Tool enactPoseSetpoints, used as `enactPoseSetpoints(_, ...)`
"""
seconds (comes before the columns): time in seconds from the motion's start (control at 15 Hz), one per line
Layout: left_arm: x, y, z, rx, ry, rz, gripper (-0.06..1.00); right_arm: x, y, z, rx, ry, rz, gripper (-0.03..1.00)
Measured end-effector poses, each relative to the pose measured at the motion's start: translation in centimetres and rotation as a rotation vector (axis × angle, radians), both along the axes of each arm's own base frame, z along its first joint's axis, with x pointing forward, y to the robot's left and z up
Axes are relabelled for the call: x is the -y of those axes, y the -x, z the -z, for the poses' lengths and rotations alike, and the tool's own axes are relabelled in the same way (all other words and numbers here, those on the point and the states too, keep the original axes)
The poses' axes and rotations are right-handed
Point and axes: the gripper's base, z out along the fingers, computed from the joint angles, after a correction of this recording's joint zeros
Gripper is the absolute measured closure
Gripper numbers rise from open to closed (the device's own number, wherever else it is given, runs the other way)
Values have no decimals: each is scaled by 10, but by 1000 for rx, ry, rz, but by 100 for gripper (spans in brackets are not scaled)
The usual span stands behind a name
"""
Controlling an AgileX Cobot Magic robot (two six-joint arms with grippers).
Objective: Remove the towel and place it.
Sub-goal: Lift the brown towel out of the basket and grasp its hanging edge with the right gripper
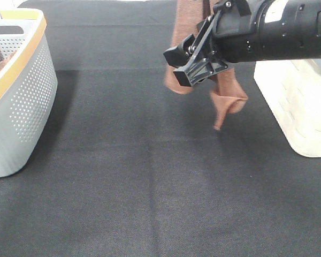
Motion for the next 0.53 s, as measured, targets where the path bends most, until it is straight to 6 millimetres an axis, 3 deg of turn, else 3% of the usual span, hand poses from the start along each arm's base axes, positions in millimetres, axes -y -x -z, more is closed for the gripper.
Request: enactPoseSetpoints(0.53,0,0,0,-5,5,3,94,-7,-5,16,-83,-33,34,28)
